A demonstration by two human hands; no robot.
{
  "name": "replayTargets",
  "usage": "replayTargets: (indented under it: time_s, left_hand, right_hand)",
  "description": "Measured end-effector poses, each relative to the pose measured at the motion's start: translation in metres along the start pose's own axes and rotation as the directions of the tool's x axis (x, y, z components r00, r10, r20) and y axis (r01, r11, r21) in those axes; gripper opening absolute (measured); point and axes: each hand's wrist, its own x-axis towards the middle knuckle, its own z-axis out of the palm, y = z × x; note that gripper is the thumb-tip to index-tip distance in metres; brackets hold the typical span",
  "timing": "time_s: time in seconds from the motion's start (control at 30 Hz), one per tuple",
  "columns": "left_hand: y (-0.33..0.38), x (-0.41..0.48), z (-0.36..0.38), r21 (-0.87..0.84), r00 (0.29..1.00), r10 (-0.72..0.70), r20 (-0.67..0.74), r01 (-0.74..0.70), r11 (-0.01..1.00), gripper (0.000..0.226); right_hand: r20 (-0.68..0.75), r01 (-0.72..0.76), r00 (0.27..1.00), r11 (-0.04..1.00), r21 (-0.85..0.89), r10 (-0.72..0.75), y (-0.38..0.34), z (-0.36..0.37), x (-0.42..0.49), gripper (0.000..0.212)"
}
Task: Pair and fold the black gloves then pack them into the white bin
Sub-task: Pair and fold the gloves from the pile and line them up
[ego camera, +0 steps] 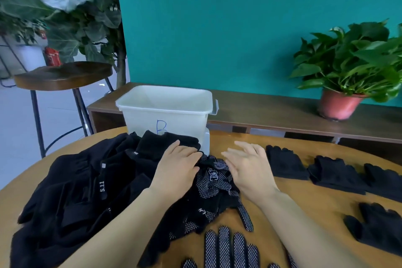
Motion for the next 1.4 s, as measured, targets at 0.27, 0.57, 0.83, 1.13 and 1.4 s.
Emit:
replayTargets:
  time_s: [0.27,0.57,0.83,1.13,1.4]
  left_hand:
    - [-0.004,0.014,0.025,-0.085,0.998,-0.069,0.005,0.069,0.994,0.032]
    - [0.006,-0.035,-0.014,-0.260,0.995,-0.083,0.056,0.095,0.961,0.036]
    - [0.002,-0.074,-0.039,-0.225,0.965,-0.243,0.095,0.258,0.940,0.022]
    - [0.012,-0.038,-0.025,0.011,0.898,-0.411,0.159,0.415,0.910,0.053]
    - [0.010,-0.037,-0.014,0.036,0.879,-0.416,0.231,0.420,0.907,0.080]
  right_hand:
    - [0.177,-0.003,0.984,0.996,0.092,-0.014,0.004,0.019,0.015,0.030]
    - [0.114,0.089,0.988,0.989,0.120,-0.103,-0.015,-0.003,-0.028,0.021]
    - [0.215,0.106,0.968,0.988,0.112,-0.128,-0.033,-0.023,-0.040,0.029]
    - [0.377,0.059,0.923,0.997,0.051,-0.074,-0.046,-0.012,0.035,0.042]
    - [0.510,0.053,0.855,0.995,0.086,-0.090,-0.038,0.017,0.047,0.028]
